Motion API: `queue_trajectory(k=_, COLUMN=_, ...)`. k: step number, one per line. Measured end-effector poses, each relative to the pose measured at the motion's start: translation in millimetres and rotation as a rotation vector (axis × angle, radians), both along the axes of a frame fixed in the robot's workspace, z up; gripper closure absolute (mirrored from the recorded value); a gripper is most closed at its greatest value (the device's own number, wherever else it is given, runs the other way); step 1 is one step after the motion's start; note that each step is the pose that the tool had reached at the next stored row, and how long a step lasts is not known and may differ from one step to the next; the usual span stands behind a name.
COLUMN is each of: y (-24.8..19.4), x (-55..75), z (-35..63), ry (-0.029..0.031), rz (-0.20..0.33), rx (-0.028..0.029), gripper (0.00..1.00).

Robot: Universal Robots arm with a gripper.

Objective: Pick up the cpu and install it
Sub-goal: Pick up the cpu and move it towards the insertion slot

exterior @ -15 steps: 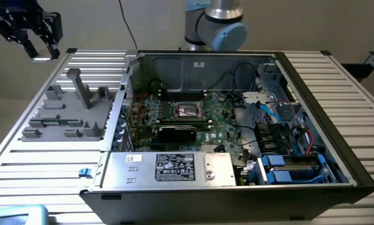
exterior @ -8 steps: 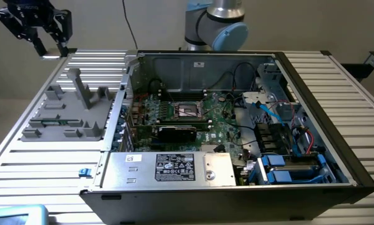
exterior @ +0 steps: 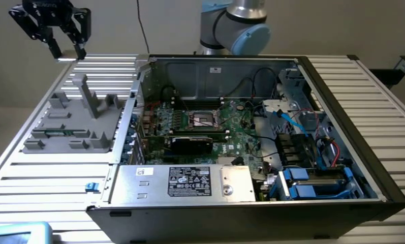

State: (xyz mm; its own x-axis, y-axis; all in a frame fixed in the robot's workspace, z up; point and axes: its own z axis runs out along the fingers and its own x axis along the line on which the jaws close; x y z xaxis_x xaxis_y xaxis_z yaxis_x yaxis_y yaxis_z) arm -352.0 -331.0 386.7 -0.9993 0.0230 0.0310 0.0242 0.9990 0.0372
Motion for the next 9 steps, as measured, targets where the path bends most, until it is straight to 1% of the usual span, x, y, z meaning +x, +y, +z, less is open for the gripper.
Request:
queue_trajectory(k=1, y=0.0, x=4.0, z=0.7, ry=0.0008, rz=0.000, rx=-0.0001, gripper=0.45)
queue_trajectory(k=9, y=-0.9, x=40.5, z=6.6, ry=0.0010, rz=0.000, rx=0.0000, gripper=0.45)
